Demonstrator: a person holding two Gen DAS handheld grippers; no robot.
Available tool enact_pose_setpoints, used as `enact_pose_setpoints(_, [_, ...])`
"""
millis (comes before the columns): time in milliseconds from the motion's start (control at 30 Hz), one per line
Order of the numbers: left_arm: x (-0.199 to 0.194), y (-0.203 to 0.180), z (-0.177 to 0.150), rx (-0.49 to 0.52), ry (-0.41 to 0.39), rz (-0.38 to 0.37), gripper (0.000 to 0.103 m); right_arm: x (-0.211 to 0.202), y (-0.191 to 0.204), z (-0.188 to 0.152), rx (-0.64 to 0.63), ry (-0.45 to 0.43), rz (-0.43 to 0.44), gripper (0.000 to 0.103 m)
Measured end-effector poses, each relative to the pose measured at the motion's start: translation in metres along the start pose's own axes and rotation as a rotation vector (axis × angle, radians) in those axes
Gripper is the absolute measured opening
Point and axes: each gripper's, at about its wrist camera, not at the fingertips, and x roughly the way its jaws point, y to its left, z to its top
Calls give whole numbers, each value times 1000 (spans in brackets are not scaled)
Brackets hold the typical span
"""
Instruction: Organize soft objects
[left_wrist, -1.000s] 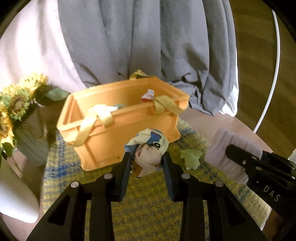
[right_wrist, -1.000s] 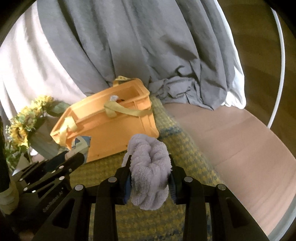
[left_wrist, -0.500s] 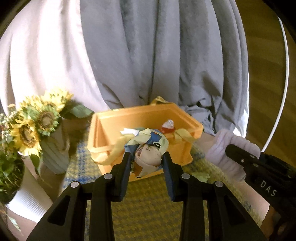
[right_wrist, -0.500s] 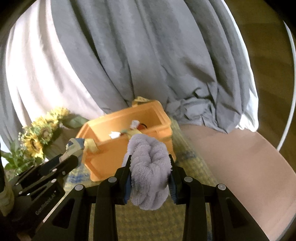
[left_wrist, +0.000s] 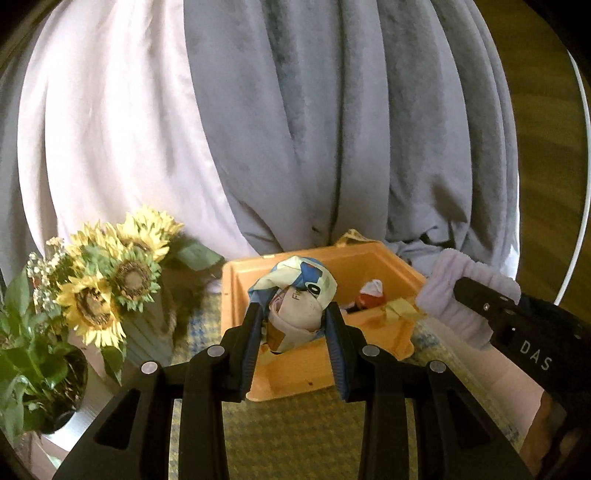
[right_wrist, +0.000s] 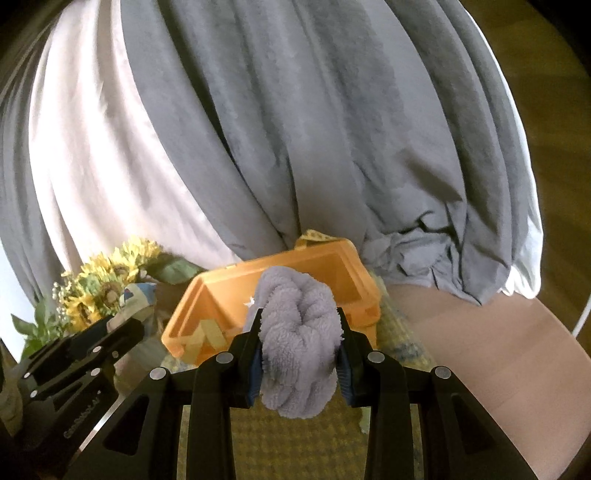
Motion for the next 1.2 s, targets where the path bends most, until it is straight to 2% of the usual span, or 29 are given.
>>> enact_pose_setpoints(600, [41,15,25,-3,-36,50,33,51,15,32,-13,-37,61,34])
enact_pose_setpoints(867, [76,18,27,-5,-13,51,33,87,15,45,-12,-41,62,34])
enact_pose_setpoints(1200, [123,20,26,0,38,38,33,136,9,51,-22,-3,50,34])
